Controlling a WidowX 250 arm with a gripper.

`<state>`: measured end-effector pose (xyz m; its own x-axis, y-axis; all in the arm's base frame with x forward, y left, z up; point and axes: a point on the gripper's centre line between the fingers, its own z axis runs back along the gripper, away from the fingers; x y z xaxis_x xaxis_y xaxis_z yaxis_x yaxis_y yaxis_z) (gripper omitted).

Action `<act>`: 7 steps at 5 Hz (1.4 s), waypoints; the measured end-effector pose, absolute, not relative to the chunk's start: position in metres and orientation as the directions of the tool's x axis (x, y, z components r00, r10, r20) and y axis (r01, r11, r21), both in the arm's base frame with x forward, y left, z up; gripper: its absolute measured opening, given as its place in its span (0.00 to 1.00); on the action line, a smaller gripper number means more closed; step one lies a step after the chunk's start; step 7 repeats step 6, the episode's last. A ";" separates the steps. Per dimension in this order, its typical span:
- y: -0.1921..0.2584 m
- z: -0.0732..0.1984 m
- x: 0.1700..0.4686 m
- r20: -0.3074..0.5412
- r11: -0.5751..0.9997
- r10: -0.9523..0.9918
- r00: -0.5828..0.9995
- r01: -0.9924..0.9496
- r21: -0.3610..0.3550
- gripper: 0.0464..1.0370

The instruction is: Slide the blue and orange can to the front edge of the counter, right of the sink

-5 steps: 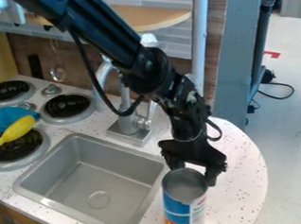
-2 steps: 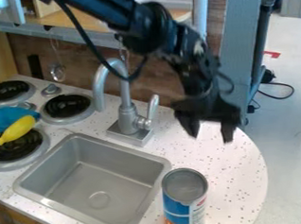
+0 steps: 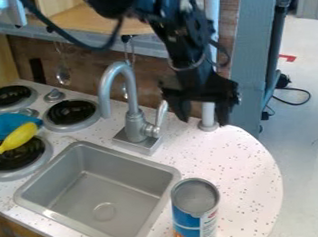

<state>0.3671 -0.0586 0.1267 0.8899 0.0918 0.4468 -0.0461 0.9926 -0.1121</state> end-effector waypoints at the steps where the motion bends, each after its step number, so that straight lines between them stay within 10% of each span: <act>1: -0.052 0.142 0.332 0.399 0.992 0.112 0.910 -0.078 -0.100 0.97; 3: -0.047 0.156 0.279 0.382 0.993 0.081 0.921 -0.042 -0.110 0.97; 7: -0.033 0.092 0.257 0.181 0.996 0.073 0.981 -0.061 -0.071 0.97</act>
